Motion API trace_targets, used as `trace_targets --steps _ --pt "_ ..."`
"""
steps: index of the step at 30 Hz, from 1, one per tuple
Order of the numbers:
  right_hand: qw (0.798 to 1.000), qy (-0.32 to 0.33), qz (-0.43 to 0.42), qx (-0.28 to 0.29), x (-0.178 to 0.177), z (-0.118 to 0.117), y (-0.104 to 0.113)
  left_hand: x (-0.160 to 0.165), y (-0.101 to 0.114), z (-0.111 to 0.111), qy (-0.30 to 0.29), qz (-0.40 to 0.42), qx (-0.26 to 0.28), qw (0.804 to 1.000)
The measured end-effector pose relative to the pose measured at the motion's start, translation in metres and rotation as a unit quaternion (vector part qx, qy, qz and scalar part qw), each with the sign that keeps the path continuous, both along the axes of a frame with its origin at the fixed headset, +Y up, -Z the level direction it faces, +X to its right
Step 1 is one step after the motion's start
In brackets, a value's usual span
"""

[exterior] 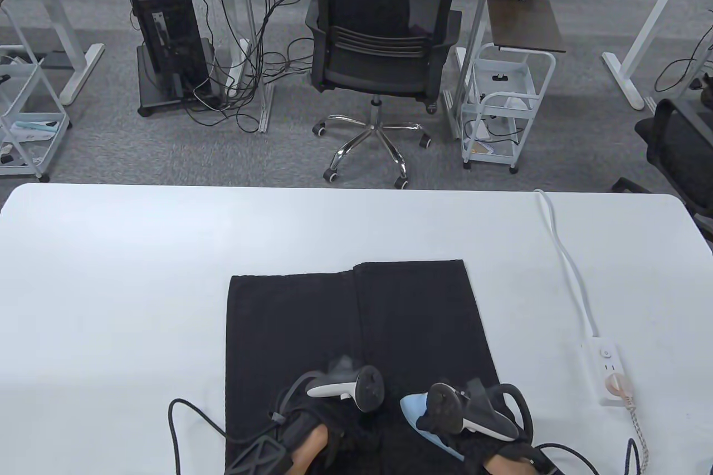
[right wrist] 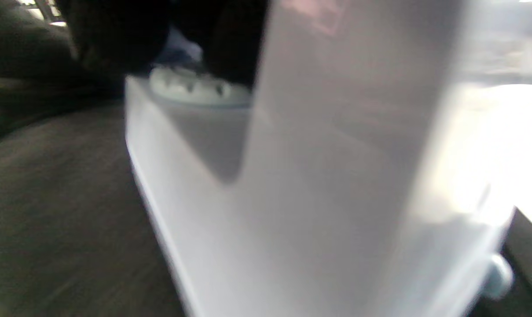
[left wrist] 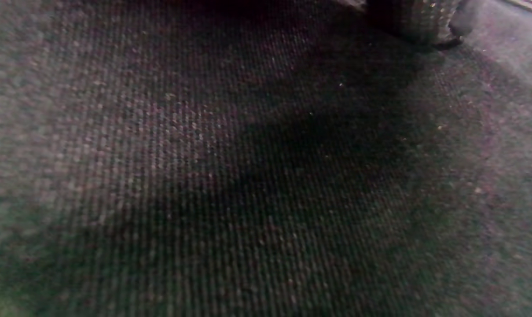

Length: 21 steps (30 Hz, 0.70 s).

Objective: Iron trousers with electric iron on table

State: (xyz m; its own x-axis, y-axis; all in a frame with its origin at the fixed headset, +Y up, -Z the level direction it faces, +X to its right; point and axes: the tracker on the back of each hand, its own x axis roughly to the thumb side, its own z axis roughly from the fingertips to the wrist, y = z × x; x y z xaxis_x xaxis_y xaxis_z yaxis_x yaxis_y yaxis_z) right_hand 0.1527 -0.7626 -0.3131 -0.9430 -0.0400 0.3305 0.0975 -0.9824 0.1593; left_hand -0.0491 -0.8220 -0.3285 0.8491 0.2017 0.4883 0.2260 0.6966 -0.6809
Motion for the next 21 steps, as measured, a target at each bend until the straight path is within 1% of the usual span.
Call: trace_targets --steps 1,6,7,9,10,16,19,21 --pt "1.0 -0.004 0.001 0.0 0.0 -0.005 0.0 0.0 0.0 0.0 0.0 0.0 0.001 1.0" --pt "0.998 -0.056 0.007 0.012 -0.004 -0.079 0.002 0.001 0.0 0.0 -0.001 -0.002 0.003 1.0" --pt "0.998 -0.06 0.007 0.013 -0.004 -0.085 0.002 0.001 0.0 0.0 -0.001 -0.002 0.003 1.0" --pt "0.996 -0.092 0.008 0.017 -0.009 -0.118 0.003 0.001 0.0 0.0 -0.001 -0.002 0.003 1.0" --pt "0.995 -0.102 0.008 0.017 -0.01 -0.129 0.003 0.001 0.0 0.0 -0.001 -0.002 0.003 1.0" --pt "0.989 -0.148 0.009 0.015 -0.014 -0.182 0.005 0.002 0.0 0.0 -0.002 0.0 0.002 1.0" --pt "0.984 -0.178 0.009 0.014 -0.012 -0.2 0.005 0.002 0.0 0.0 -0.002 -0.001 0.002 1.0" --pt "0.981 -0.194 0.008 0.014 -0.011 -0.206 0.005 0.002 0.0 0.0 -0.002 -0.001 0.002 1.0"
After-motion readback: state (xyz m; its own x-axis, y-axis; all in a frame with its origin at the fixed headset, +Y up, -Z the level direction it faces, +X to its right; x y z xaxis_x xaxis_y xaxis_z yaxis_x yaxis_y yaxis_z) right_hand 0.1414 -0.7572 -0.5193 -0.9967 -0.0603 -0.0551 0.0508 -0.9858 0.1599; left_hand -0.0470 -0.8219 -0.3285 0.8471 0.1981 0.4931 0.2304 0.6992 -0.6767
